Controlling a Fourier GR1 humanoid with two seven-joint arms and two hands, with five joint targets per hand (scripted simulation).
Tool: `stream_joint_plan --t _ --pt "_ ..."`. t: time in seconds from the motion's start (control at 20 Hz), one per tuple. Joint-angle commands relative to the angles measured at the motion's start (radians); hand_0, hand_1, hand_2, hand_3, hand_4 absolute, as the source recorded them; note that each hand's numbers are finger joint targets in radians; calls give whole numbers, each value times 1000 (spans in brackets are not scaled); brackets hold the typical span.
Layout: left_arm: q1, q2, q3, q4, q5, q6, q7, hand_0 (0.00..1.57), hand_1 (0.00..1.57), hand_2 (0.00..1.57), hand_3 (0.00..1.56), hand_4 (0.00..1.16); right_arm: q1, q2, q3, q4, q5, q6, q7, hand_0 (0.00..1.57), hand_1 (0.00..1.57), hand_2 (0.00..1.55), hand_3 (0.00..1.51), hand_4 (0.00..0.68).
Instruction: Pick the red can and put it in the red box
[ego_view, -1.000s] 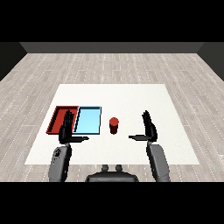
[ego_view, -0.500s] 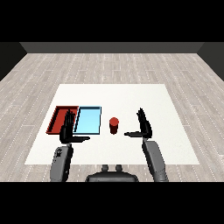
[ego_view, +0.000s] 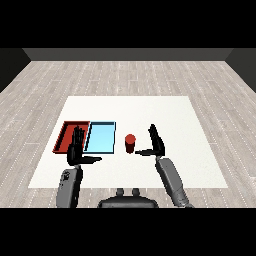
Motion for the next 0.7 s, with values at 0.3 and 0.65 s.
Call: stream_joint_plan --t 0.3,0.65 --pt "0 45 48 -4 62 -59 10 0 0 0 0 0 -130 1 89 208 -132 -46 -75 0 0 0 0 0" --pt "-40 20 37 86 37 -38 -39 0 0 0 0 0 -143 1 238 348 -287 -129 -205 0 0 0 0 0"
